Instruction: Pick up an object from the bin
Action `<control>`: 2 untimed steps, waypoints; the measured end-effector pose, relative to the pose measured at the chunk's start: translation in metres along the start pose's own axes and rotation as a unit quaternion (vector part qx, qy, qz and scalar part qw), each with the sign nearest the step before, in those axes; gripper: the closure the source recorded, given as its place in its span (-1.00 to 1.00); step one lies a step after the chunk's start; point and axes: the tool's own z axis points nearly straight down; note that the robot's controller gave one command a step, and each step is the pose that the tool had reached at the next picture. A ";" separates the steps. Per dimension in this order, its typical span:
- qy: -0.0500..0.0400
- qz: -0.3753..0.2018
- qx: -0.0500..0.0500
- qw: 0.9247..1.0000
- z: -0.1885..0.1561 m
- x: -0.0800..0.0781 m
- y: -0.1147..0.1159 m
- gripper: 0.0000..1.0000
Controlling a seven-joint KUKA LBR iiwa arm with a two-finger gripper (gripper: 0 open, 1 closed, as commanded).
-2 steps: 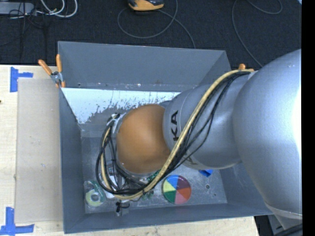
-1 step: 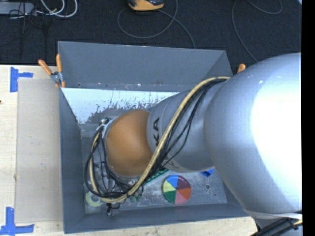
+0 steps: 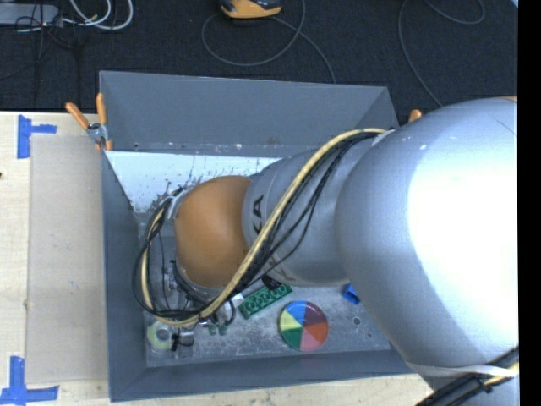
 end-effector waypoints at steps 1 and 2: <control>-0.002 0.025 0.000 1.000 0.000 -0.018 -0.004 -1.00; 0.001 0.113 0.000 0.994 0.002 -0.015 -0.020 -1.00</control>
Offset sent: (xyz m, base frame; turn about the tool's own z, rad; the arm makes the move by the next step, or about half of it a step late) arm 0.0168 -0.0249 -0.0024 0.2541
